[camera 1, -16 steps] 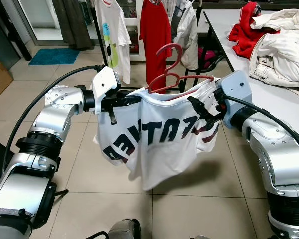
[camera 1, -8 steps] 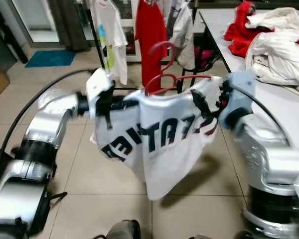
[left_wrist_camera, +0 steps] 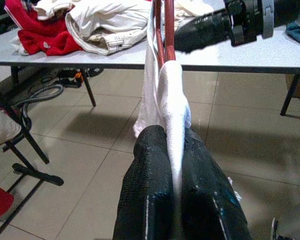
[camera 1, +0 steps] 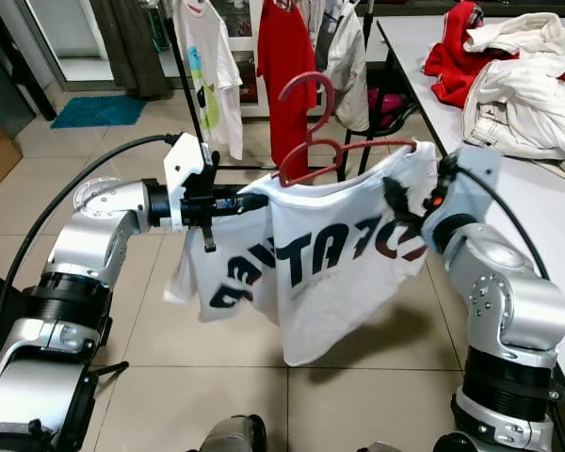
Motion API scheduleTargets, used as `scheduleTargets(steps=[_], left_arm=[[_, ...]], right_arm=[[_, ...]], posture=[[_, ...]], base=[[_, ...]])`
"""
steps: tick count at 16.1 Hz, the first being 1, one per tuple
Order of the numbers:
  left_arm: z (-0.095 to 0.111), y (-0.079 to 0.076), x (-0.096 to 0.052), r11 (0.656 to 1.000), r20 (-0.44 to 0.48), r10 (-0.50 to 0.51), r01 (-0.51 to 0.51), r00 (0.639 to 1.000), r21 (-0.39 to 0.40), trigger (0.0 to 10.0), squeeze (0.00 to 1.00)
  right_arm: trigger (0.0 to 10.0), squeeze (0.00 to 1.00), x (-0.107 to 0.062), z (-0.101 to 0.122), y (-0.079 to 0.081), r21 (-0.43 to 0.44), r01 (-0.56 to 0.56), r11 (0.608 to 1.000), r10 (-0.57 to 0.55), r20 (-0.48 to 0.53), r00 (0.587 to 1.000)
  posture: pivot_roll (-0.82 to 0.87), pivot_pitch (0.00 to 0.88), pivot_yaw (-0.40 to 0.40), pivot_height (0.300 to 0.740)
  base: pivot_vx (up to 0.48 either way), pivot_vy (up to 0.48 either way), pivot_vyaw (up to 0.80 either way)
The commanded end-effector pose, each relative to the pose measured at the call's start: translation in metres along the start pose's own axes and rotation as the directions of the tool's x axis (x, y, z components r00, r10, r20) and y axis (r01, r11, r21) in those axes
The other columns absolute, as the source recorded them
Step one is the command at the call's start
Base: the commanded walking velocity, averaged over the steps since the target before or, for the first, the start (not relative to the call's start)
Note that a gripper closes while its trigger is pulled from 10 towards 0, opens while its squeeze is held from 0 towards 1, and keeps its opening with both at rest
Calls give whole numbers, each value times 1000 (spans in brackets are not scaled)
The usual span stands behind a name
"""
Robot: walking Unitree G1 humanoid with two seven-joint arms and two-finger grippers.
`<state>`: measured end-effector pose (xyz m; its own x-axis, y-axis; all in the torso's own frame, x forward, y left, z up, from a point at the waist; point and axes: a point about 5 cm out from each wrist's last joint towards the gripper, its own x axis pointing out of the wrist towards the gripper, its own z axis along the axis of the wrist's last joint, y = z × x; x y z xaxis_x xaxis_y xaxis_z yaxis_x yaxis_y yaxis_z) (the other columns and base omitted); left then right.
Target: Hang hanger
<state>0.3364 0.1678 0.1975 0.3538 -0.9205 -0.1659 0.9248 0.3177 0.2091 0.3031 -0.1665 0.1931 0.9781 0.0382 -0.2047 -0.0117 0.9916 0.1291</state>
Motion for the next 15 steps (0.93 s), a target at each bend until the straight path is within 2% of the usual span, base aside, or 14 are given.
scheduleTargets(steps=[1, 4, 8, 10, 11, 13, 14, 15], left_arm=[[3, 0, -3, 1000, 20, 20, -20, 1000, 9, 0, 0], [-7, -7, -2, 998, 6, 60, -60, 998, -5, 0, 0], [-14, -19, -5, 995, 42, 81, -79, 996, -54, 0, 0], [-17, -26, -6, 993, 69, 76, -69, 995, -97, 0, 0], [-18, -29, -6, 992, 79, 71, -62, 994, -111, 0, 0], [-20, -33, -8, 990, 85, 71, -60, 994, -130, 0, 0], [-24, -38, -10, 988, 67, 66, -56, 996, -141, 0, 0], [-26, -39, -11, 988, 62, 67, -57, 996, -142, 0, 0]], right_arm=[[10000, 0, -2, 9, 3, 12, -13, 1000, 13, 47, 999], [10000, 0, -4, 11, 11, 36, -25, 999, 23, 72, 997], [9922, 0, -4, -4, 16, 13, -21, 1000, 20, 41, 999], [9059, 0, -4, -12, 19, 4, -23, 1000, 23, 16, 1000], [9020, 0, -4, -16, 19, 2, -21, 1000, 21, 5, 1000], [9255, 0, -4, -21, 20, -6, -19, 1000, 19, -3, 1000], [10000, 0, -5, -22, 21, -3, -15, 1000, 15, 1, 1000], [10000, 0, -5, -22, 21, -3, -15, 1000, 15, 3, 1000]], posture=[[64, 40, 93, 740], [67, 44, 86, 740], [64, 47, 87, 740], [64, 47, 87, 740], [64, 47, 87, 740], [65, 48, 87, 740], [65, 50, 89, 740], [65, 50, 89, 740]], base=[[0, 0, 0], [0, 0, 0], [0, 0, 0], [0, 0, 0], [0, 0, 0], [0, 0, 0], [0, 0, 0], [0, 0, 0]])
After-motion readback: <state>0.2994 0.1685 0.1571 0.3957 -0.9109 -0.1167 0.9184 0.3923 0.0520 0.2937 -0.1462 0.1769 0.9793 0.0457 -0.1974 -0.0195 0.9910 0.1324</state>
